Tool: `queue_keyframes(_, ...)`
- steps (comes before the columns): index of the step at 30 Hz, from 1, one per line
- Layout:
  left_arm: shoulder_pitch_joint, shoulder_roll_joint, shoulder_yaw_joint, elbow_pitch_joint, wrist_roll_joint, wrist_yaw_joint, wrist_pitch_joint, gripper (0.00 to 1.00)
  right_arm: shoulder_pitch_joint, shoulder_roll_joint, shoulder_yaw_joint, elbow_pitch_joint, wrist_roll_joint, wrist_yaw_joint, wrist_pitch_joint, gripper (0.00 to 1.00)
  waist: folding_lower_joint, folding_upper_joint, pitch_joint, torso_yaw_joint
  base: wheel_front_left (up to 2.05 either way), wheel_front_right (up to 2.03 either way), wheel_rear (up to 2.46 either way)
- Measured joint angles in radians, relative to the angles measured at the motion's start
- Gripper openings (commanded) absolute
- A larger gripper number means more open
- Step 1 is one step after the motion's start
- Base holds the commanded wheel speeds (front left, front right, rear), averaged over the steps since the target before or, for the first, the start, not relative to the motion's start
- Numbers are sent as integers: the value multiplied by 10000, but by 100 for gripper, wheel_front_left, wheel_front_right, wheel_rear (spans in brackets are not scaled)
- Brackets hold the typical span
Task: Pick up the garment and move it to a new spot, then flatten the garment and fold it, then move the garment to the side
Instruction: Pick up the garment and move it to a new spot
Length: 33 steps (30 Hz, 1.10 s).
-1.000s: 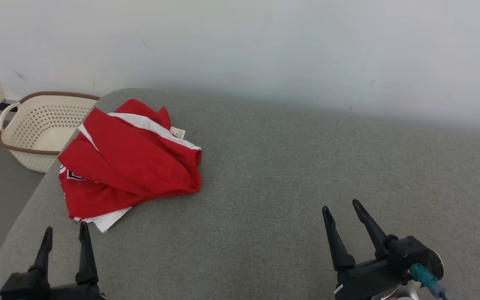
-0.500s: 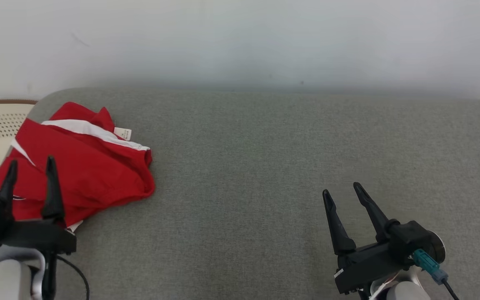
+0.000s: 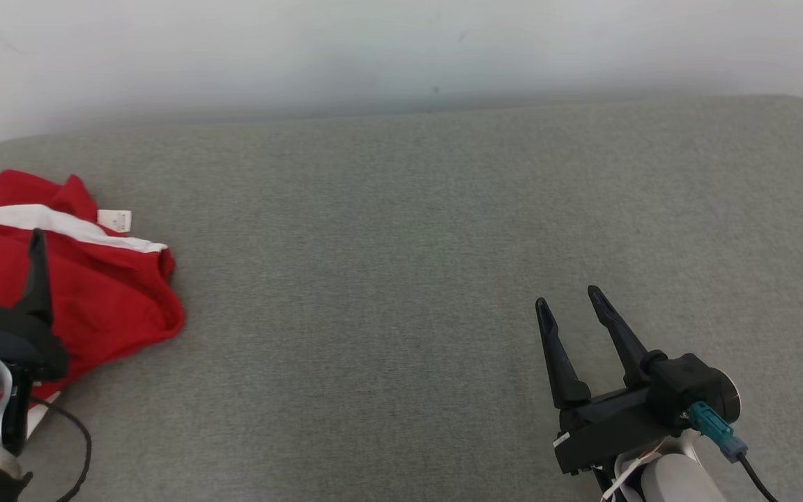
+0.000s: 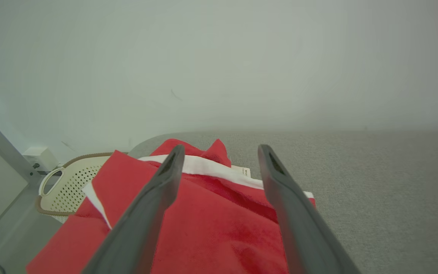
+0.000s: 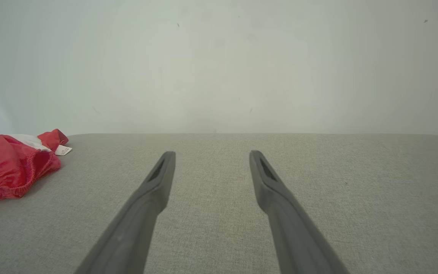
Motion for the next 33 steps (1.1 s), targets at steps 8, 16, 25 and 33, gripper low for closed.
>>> queue_keyframes(8,-487,355,-104,1448,-19,-132,435,100,-155,54,-44,127,58,0,-46,100,-1,0,326,-505,0,0,0)
queue_keyframes(16,-921,681,-268,3329,-188,-337,1308,100,-226,105,-107,201,56,0,-86,100,-1,0,510,-834,0,0,0)
queue_keyframes(25,-1473,545,-462,4882,-518,-527,2571,100,-280,113,-92,244,58,0,-88,100,-2,0,570,-894,0,0,0)
queue_keyframes(33,-1720,571,-644,5425,-529,-568,2364,0,-298,96,-52,244,56,0,-90,100,-2,0,567,-947,0,0,0)
